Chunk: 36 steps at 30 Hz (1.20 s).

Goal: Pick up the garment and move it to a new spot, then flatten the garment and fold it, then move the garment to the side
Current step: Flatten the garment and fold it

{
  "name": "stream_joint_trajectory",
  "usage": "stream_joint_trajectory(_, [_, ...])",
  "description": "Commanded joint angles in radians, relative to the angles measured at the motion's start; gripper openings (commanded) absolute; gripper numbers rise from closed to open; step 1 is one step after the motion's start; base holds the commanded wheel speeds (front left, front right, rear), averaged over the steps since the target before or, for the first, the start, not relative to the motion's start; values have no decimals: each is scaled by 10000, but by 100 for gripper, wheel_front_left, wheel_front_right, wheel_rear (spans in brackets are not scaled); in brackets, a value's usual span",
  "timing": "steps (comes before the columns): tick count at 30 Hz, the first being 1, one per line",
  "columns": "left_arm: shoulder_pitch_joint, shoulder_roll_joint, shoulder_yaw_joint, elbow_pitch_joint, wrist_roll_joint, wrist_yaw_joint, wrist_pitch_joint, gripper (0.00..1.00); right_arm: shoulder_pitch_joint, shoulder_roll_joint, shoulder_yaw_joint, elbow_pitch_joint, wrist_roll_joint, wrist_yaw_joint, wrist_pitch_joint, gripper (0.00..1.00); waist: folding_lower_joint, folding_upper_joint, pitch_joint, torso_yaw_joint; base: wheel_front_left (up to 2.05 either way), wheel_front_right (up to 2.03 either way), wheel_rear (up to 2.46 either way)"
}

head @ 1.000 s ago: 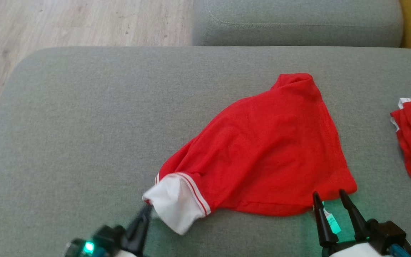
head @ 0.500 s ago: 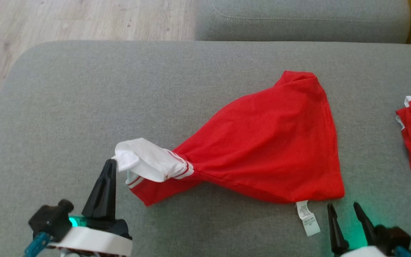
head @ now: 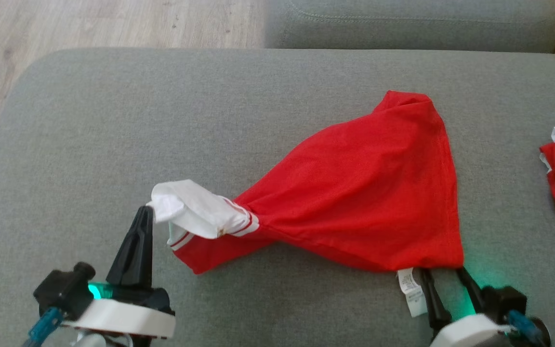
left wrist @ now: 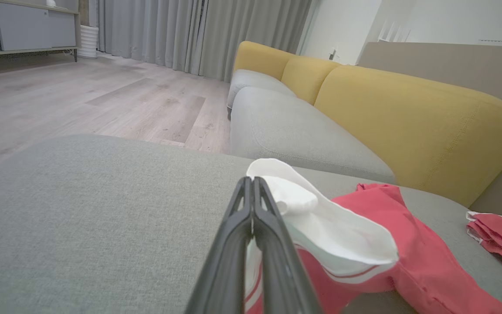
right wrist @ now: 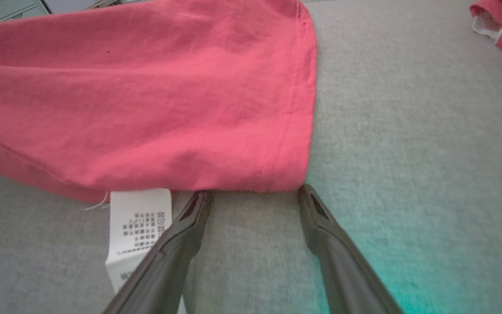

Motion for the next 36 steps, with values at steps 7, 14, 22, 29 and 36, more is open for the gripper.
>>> stream_joint_trajectory(7, [-830, 278, 352, -208, 162, -20, -2, 0, -630, -130, 424, 211, -94, -9, -25, 76, 0, 0, 92, 97, 0, 0, 0])
stream_joint_trajectory(14, [-1075, 241, 338, -126, 193, -152, -43, 0, -347, -310, 489, -405, 97, -9, -25, 0, 0, 0, -159, 41, 0, 0, 0])
stream_joint_trajectory(22, [-1238, 500, 879, -888, -271, -550, -117, 0, 653, -1229, 319, -2914, 1564, -9, 402, 0, 0, 0, -990, -449, 0, 0, 0])
stream_joint_trajectory(29, [-1710, 835, 1199, -1434, -747, -846, 307, 0, 1286, -2083, 155, -5572, 3306, -9, 2481, 0, 0, 0, -1396, -714, 0, 0, 0])
stream_joint_trajectory(36, [-1881, 727, 967, -1130, -761, -881, 520, 0, 1556, -2128, 1447, -5201, 3415, -9, 3216, 100, 0, 0, -1334, -689, 0, 0, 0])
